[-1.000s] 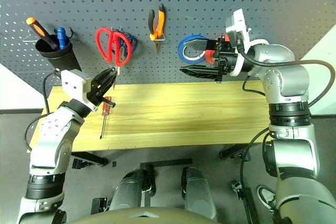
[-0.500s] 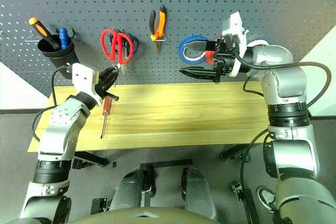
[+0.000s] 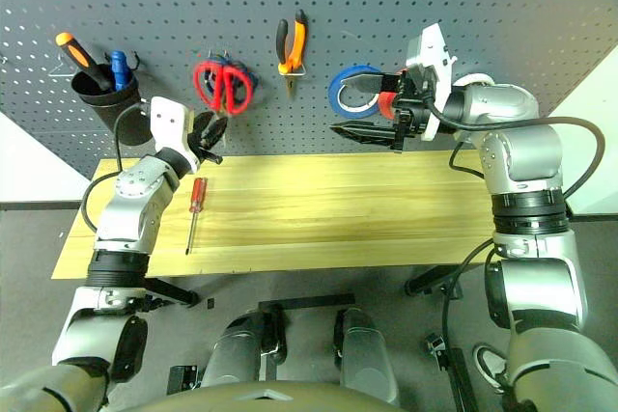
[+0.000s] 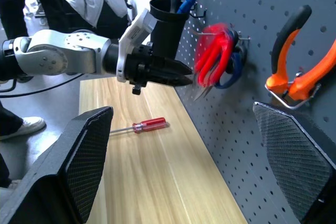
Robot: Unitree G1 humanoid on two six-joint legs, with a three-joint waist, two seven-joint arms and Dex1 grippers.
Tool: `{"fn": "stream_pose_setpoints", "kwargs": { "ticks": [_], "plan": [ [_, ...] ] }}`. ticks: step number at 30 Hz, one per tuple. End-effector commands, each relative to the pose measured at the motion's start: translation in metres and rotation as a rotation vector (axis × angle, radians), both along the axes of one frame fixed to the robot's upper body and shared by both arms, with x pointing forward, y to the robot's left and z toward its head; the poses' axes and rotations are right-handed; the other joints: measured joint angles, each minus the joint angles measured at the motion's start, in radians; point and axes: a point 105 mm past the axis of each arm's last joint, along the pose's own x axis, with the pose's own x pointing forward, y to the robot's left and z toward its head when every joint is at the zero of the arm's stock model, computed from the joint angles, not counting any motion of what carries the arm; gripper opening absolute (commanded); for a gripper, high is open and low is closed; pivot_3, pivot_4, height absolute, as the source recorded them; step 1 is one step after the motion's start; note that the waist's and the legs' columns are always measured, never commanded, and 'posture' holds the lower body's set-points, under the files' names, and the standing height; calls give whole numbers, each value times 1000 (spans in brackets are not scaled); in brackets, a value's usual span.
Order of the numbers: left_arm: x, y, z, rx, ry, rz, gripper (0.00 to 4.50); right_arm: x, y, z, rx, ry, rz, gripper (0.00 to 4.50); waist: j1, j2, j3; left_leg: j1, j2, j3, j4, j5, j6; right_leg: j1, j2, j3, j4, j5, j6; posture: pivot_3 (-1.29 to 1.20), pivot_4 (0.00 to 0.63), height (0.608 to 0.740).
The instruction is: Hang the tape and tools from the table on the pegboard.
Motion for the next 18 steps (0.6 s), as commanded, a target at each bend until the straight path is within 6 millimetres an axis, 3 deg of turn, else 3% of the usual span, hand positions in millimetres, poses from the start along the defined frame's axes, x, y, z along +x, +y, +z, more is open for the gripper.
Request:
{"fn": "stream_pose_setpoints", "kwargs": {
  "ticks": [1,5,6,15,18],
  "plan": [
    [-7,-2,15,10,-57,-4,2929,-4,-3,9,5,-49,-6,4500,-2,0,0,0,0,0,0,1,1,0,0,0,0,0,0,-114,116,730],
    [-17,2,18,-9,-68,18,4284,-5,-4,9,-2,-43,-2,4500,-2,0,0,0,0,0,0,1,1,0,0,0,0,0,0,-105,116,730],
    [-22,2,18,-10,-67,15,4438,-6,-4,8,-7,-35,3,4500,-2,0,0,0,0,0,0,1,1,0,0,0,0,0,0,-104,116,730],
    [-61,10,10,-56,0,65,4438,-24,18,-5,-30,61,130,4500,1,0,0,1,0,-2,0,-1,1,0,0,1,1,0,0,-58,117,730],
    [-68,23,-7,-85,85,147,4438,-31,34,-17,-41,140,166,4500,1,1,-1,1,1,-3,0,-1,1,1,-1,1,1,0,0,-43,119,730]
  ]
}}
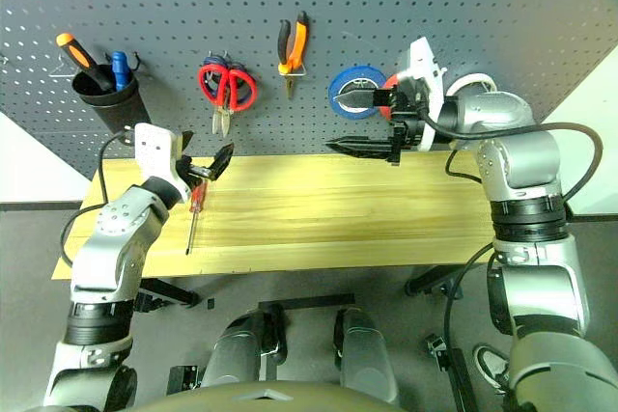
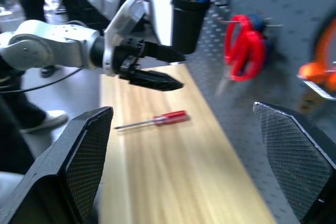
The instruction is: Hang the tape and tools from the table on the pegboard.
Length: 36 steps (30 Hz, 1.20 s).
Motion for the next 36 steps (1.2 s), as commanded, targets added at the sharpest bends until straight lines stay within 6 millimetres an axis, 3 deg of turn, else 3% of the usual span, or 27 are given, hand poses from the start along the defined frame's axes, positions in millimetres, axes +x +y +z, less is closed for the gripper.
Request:
{"fn": "stream_pose_setpoints", "kwargs": {
  "ticks": [1,7,9,16,22,27,36],
  "plan": [
    [-10,16,-5,-25,46,95,4438,-12,21,-7,-23,58,57,4500,0,0,-1,0,0,0,0,0,0,0,0,0,0,0,0,-33,122,730],
    [-16,41,-31,37,195,206,4438,-16,48,-35,-65,79,75,4500,17,0,-1,0,0,0,0,0,0,0,0,0,0,0,0,-3,129,730],
    [-18,43,-37,19,246,168,4438,-14,56,-41,-66,76,74,4500,26,0,-1,0,0,0,0,0,0,0,0,0,0,0,0,13,142,730],
    [-13,60,-50,29,373,226,4438,2,75,-42,-69,61,31,4500,40,1,0,0,1,0,0,-1,1,-1,-2,0,-1,-2,-4,27,193,730],
    [4,74,-56,72,441,305,4438,19,88,-47,-95,66,-6,4500,54,0,5,0,1,0,-1,-1,1,-3,-3,1,-1,-4,-7,37,255,730],
    [24,79,-50,8,465,357,4438,34,91,-53,-137,70,-47,4500,55,0,26,0,1,-1,-1,-1,1,-5,-6,1,-1,-4,-8,41,293,730],
    [40,70,-65,20,594,397,4438,40,86,-52,-163,52,-75,4500,51,-1,82,-2,1,-1,-2,-1,1,-5,-6,2,0,-5,-7,3,363,730]
  ]
}}
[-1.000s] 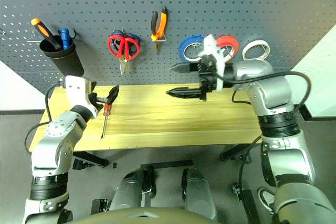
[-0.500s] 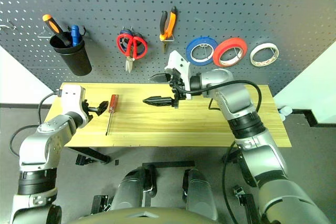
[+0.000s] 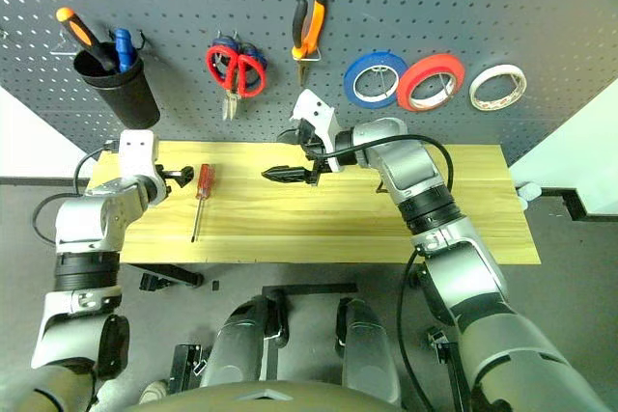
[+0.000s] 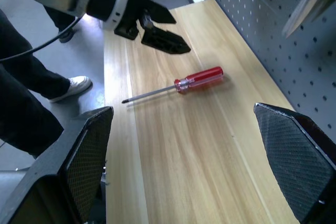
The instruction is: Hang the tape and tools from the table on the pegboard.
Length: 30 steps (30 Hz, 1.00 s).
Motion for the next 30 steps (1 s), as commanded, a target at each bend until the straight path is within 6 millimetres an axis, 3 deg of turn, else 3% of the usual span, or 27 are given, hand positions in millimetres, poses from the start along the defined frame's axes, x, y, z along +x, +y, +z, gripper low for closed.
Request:
{"fn": "stream_pose_setpoints", "kwargs": {
  "ticks": [1,12,20,26,30],
  "plan": [
    [2,-1,-2,17,45,21,4438,-1,1,15,10,-58,7,4500,0,-1,17,0,0,0,0,0,0,0,0,0,1,0,0,-2,372,730],
    [15,-4,-12,-21,72,40,4438,-1,-14,16,25,-23,-51,4500,-2,-1,86,-1,0,0,1,0,0,-1,-2,0,1,0,0,-44,426,730],
    [28,-9,-16,-43,71,46,4438,3,-23,11,-5,-23,-95,4500,-7,0,105,-1,0,1,0,1,0,-2,-2,0,2,0,1,-60,433,730],
    [23,-15,-31,-52,117,71,4438,5,-26,12,-6,-28,-100,4500,-10,0,105,-1,0,1,0,1,-1,-2,-3,0,2,0,1,-56,422,730],
    [16,-10,-34,-62,116,104,3504,7,-27,15,-1,-39,-100,4500,-18,0,105,-1,0,1,0,0,-1,-2,-3,0,1,0,1,-54,412,730]
  ]
}}
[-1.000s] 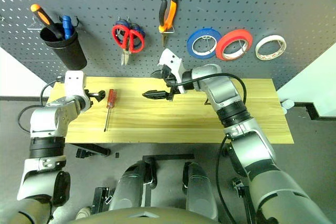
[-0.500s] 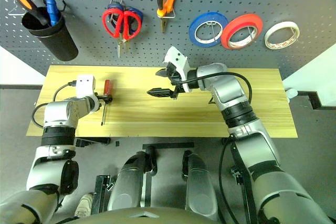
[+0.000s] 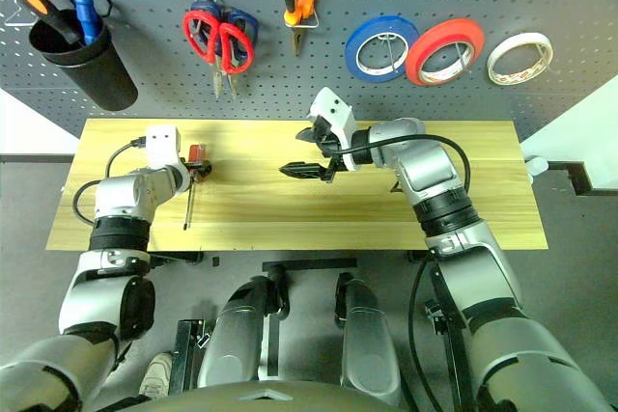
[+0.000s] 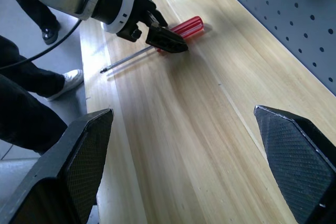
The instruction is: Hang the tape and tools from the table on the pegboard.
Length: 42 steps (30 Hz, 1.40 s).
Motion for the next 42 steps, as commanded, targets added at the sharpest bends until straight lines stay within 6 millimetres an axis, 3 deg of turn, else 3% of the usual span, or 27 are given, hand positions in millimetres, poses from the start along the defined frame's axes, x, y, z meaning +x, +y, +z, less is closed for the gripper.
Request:
{"fn": "stream_pose_setpoints", "kwargs": {
  "ticks": [1,8,17,23,31,35,40,42],
  "plan": [
    [-16,8,-21,-6,75,41,3180,2,-2,16,31,-54,5,4500,-9,0,0,0,0,0,0,0,0,0,0,0,0,0,0,-54,411,730],
    [-24,14,-24,-5,106,82,898,5,-3,19,32,-61,0,4500,-18,0,0,1,0,0,-3,0,-1,-1,0,0,0,0,0,-52,402,730],
    [-29,13,-14,22,68,38,896,4,-6,24,57,-45,45,4500,-16,0,0,0,0,1,-4,0,-1,-2,0,0,-2,0,0,-42,353,730],
    [-44,0,17,42,-53,-124,896,-13,-16,42,120,-62,144,4500,-11,-2,-1,-6,-1,2,-9,1,-3,-8,0,0,-5,3,4,-28,293,730],
    [-85,-22,47,53,-217,-373,896,-24,-24,62,193,-90,197,4500,-13,-8,-14,-10,-1,2,-16,8,-13,-13,1,-2,-7,3,4,3,213,730],
    [-105,-31,71,23,-412,-491,896,-32,-31,68,181,-126,241,4500,-13,-9,-35,-11,-1,2,-16,8,-13,-12,3,-3,-12,3,4,23,171,730],
    [-113,-30,95,0,-550,-576,896,-35,-33,82,235,-155,268,4500,-9,-9,-81,-16,0,1,-16,8,-13,-11,8,-6,-20,9,5,49,123,730],
    [-108,-24,118,19,-671,-538,896,-35,-33,93,274,-164,276,4500,-8,-9,-96,-15,0,2,-16,6,-10,-10,8,-6,-21,10,6,62,99,730]
  ]
}}
